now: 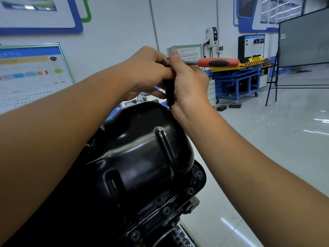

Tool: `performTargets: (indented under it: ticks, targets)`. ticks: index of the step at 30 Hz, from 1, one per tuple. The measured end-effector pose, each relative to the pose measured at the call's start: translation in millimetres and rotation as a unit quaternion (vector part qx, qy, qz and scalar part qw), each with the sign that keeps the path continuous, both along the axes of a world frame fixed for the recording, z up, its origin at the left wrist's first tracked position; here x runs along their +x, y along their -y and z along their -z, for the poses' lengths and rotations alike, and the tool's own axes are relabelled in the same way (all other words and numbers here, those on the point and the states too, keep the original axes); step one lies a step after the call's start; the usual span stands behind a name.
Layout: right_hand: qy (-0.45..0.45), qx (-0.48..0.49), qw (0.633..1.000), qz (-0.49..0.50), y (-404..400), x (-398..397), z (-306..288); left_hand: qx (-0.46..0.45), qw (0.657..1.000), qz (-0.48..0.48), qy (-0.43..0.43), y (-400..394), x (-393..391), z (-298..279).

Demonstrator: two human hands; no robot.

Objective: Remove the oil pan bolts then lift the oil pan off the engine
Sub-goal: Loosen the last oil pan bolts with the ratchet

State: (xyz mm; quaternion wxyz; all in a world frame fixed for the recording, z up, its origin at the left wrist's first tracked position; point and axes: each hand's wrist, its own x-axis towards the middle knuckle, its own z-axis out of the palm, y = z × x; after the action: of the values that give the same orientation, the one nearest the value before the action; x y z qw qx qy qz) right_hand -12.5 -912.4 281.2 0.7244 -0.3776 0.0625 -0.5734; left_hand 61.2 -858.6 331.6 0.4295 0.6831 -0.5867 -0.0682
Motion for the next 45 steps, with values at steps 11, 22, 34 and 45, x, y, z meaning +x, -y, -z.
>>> performTargets:
  ticks: [11,22,34,45]
  targets:
    - [-0.301,-0.212,0.930,-0.011,50,-28,92,-0.051,0.996,-0.070,0.013,2,4,0]
    - [-0.366,-0.319,0.869,-0.099,50,-40,142,-0.078,0.991,-0.110,0.021,9,6,-2]
    - [-0.372,-0.355,0.856,-0.050,59,-26,142,-0.121,0.987,-0.104,0.019,6,10,-4]
    - [-0.140,0.131,0.961,-0.198,66,-55,139,-0.128,0.988,-0.088,-0.004,1,4,-8]
